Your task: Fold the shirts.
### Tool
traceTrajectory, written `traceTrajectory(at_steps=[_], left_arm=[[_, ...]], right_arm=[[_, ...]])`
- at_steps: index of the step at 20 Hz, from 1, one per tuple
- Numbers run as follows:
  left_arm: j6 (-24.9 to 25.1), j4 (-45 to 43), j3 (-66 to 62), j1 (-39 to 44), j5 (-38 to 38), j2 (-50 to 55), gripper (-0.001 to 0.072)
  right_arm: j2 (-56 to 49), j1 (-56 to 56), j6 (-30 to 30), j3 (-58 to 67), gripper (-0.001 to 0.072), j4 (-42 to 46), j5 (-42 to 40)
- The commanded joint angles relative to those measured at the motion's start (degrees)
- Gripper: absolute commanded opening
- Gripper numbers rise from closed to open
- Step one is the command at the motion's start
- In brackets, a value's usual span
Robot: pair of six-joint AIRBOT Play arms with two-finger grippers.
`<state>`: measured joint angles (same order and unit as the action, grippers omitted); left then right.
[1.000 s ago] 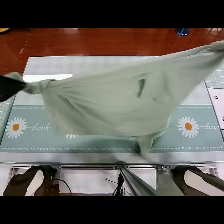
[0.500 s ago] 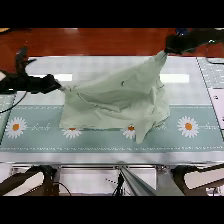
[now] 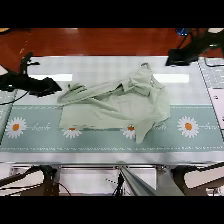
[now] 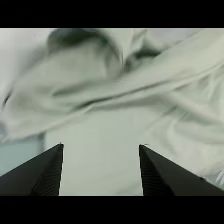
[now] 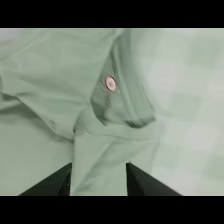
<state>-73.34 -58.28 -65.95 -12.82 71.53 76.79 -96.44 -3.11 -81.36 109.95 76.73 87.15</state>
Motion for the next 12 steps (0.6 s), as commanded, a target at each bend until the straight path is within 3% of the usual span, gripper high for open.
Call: traceTrajectory(at_steps=[1, 4, 6, 10, 12], left_arm=[[-0.90, -6.75, -1.01, -6.88, 13.94, 0.28, 0.0548], [-0.26, -2.95, 6.78, -11.30, 14.67, -0.04, 0.0547], [2.95, -2.16, 12.17, -12.52, 14.21, 0.02, 0.0548], [3.89, -1.84, 17.99, -12.26, 9.86, 1.70, 0.0548], [3.87, -1.68, 18.21, -11.13, 9.79, 4.48, 0.0548]], right_arm=[[4.22, -4.90, 1.44, -0.37, 0.0426, 6.14, 9.09], [6.73, -11.23, 0.70, -5.60, 0.0426, 4.66, 8.92], [8.00, -15.21, 1.31, -10.82, 0.0427, 0.90, 7.74], [9.29, -20.41, 3.69, -20.22, 0.0427, -8.46, 5.31], [9.29, -20.70, 3.87, -22.73, 0.0427, -9.14, 4.22]])
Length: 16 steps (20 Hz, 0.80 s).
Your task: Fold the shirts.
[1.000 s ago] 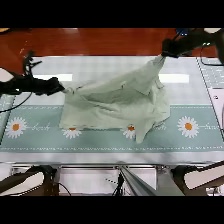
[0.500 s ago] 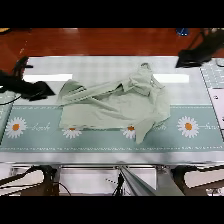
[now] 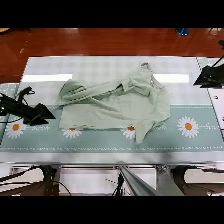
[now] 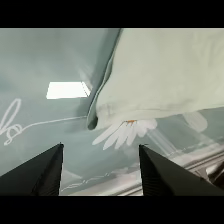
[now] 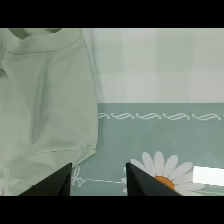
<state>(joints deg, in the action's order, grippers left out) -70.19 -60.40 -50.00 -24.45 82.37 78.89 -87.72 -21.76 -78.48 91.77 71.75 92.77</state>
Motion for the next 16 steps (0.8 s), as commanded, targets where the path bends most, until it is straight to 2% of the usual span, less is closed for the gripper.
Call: traceTrajectory(at_steps=[1, 6, 7, 8, 9, 10, 13, 16], left_arm=[[0.48, 0.50, 2.25, 1.18, -1.42, 3.91, 0.0548], [0.46, 7.15, 2.21, 5.81, -5.49, 9.81, 0.0546], [0.04, 8.39, 2.21, 7.19, -6.10, 10.88, 0.0503], [-0.13, 9.01, 2.16, 8.52, -6.23, 11.87, 0.0403], [0.00, 8.72, 2.14, 9.16, -6.16, 12.22, 0.0164], [0.76, 8.81, 2.14, 9.35, -5.90, 12.22, 0.0023], [0.98, 8.79, 2.12, 8.02, -4.59, 11.32, 0.0022], [2.60, 8.81, 2.12, 6.34, -3.61, 8.63, 0.0021]], right_arm=[[0.57, -2.05, 0.96, -5.27, 0.0427, -4.17, -2.08], [1.29, -2.05, 0.98, -5.70, 0.0427, -5.25, -4.33], [1.55, -2.05, 0.98, -5.70, 0.0427, -5.22, -4.42], [1.99, -2.05, 0.98, -5.70, 0.0427, -5.25, -4.61], [2.40, -2.05, 1.01, -5.70, 0.0427, -5.18, -4.63], [2.82, -2.12, 1.31, -5.70, 0.0427, -4.22, -4.57], [4.00, -3.32, 1.62, -6.97, 0.0456, 3.67, -4.04], [6.21, -8.11, 1.22, -15.45, 0.0474, -0.68, -6.49]])
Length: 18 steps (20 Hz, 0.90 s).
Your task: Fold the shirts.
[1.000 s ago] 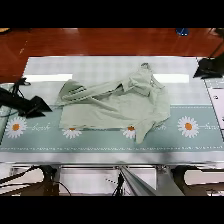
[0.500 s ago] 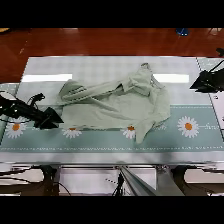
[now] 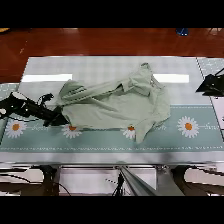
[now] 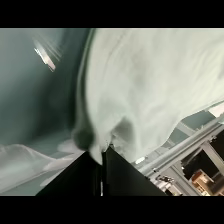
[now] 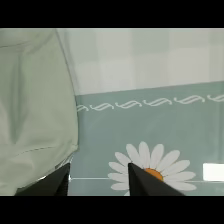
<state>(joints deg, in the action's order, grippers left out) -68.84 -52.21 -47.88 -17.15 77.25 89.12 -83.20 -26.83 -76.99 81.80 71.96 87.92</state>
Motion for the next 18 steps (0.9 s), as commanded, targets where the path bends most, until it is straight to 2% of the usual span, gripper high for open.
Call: traceTrajectory(at_steps=[1, 2, 3, 7, 13, 15, 16, 17, 18], left_arm=[[1.66, 0.61, -0.02, -1.25, 1.44, -2.73, 0.0021], [2.01, 0.63, -0.02, -1.42, 1.42, -3.87, 0.0021], [2.23, 0.61, -0.02, -1.40, 1.44, -5.09, 0.0021], [2.19, 0.66, -0.02, -1.40, 1.90, -8.07, 0.0021], [2.19, 1.36, -0.02, -1.40, 2.34, -9.07, 0.0021], [2.23, 2.47, -0.02, -1.40, 2.32, -9.31, 0.0022], [2.38, 3.04, -0.04, -1.40, 2.29, -9.49, 0.0021], [2.40, 3.19, -0.39, -1.40, 2.36, -9.53, 0.0021], [2.40, 3.19, -1.11, -1.40, 2.78, -9.55, 0.0021]], right_arm=[[2.27, -4.15, 0.02, -9.55, 0.0501, -2.69, -2.49], [2.43, -4.76, 1.38, -13.90, 0.0517, -4.87, -3.06], [2.43, -4.85, 2.99, -18.32, 0.0596, -7.45, -4.37], [2.43, -4.85, 6.86, -31.91, 0.0592, -20.76, -14.38], [2.40, -0.24, 9.62, -41.11, 0.0573, -24.35, -24.55], [2.40, 5.01, 9.14, -41.81, 0.0481, -25.07, -30.38], [2.43, 7.50, 8.11, -41.81, 0.0480, -25.94, -33.68], [2.43, 9.57, 7.50, -41.79, 0.0407, -27.85, -36.98], [2.43, 10.91, 7.50, -41.46, 0.0189, -30.34, -38.49]])
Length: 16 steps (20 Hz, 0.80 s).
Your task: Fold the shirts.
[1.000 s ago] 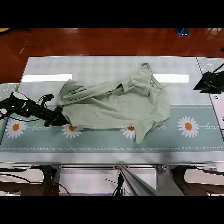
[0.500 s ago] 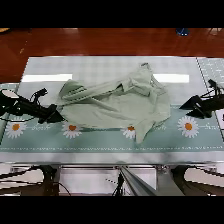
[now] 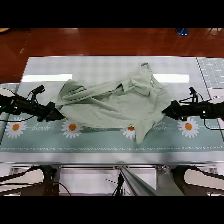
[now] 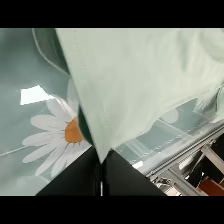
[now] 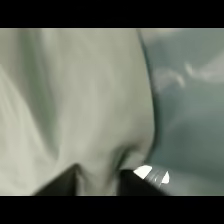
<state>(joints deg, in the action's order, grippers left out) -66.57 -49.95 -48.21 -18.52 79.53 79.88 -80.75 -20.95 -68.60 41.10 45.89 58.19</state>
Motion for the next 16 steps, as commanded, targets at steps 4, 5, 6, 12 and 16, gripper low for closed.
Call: traceTrajectory(at_steps=[4, 5, 6, 12, 16], left_arm=[[0.09, 1.01, -8.50, -0.04, 2.16, -3.76, 0.0020], [-0.13, 1.53, -11.93, -0.04, 2.21, -5.77, 0.0021], [-0.11, 2.80, -15.52, -0.02, 2.40, -7.98, 0.0020], [-0.13, 15.30, -42.18, -0.02, -0.79, -22.95, 0.0021], [-0.13, 14.60, -54.93, -0.04, -7.82, -33.03, 0.0021]], right_arm=[[3.78, 3.78, 1.46, 7.30, 0.0038, -6.51, 0.44], [6.62, 2.93, 1.86, 10.64, 0.0038, -6.60, 2.84], [10.10, 2.16, 1.86, 14.36, 0.0038, -6.58, 4.61], [30.82, 1.49, -1.33, 36.70, 0.0038, -6.71, 4.83], [39.76, 1.46, -3.74, 48.81, 0.0038, -3.80, 1.25]])
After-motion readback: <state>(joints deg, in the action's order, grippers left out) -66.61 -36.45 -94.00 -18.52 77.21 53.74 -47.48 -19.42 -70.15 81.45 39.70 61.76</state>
